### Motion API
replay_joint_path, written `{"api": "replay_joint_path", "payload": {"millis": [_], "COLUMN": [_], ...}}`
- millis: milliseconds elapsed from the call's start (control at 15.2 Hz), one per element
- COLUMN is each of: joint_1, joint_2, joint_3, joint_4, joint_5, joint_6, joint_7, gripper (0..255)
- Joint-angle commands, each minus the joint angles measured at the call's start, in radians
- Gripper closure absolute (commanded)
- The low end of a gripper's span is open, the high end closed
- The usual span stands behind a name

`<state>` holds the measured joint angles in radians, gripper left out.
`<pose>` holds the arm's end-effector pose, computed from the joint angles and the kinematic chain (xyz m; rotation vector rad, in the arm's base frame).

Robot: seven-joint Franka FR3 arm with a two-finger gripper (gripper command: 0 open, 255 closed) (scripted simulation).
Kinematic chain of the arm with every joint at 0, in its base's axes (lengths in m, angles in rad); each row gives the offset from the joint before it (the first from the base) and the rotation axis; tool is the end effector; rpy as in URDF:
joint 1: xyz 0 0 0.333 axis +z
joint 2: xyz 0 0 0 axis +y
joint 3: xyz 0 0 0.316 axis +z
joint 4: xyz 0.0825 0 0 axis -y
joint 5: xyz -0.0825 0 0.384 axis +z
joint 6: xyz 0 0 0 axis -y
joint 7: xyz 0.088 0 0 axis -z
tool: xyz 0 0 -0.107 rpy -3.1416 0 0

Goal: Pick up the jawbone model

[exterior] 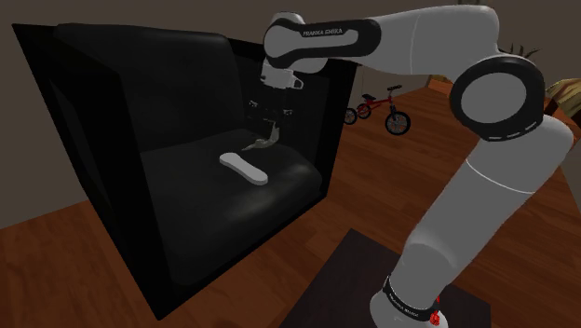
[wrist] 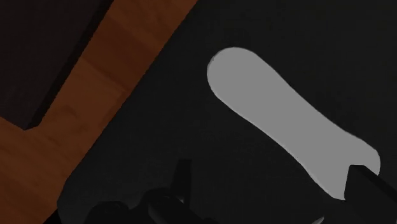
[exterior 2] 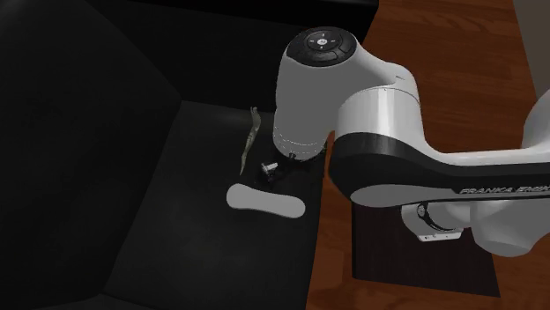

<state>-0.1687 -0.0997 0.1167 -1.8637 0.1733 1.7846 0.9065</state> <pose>0.5341 -0.0107 0.5584 -2.6269 1.4251 0.0707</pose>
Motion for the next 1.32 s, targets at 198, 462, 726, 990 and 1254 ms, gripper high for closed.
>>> {"api": "replay_joint_path", "payload": {"millis": [198,462,726,990,1254], "joint_1": [-0.026,-0.043,-0.062,-0.068,-0.068], "joint_2": [0.165,0.289,0.403,0.435,0.44], "joint_3": [-0.019,-0.048,-0.084,-0.095,-0.095], "joint_4": [0.138,0.255,0.367,0.372,0.326], "joint_5": [-0.01,-0.013,-0.006,-0.001,0.001], "joint_6": [0.031,0.041,0.044,0.07,0.121], "joint_7": [0.199,0.343,0.477,0.509,0.501], "gripper": [0,0,0,0,0]}}
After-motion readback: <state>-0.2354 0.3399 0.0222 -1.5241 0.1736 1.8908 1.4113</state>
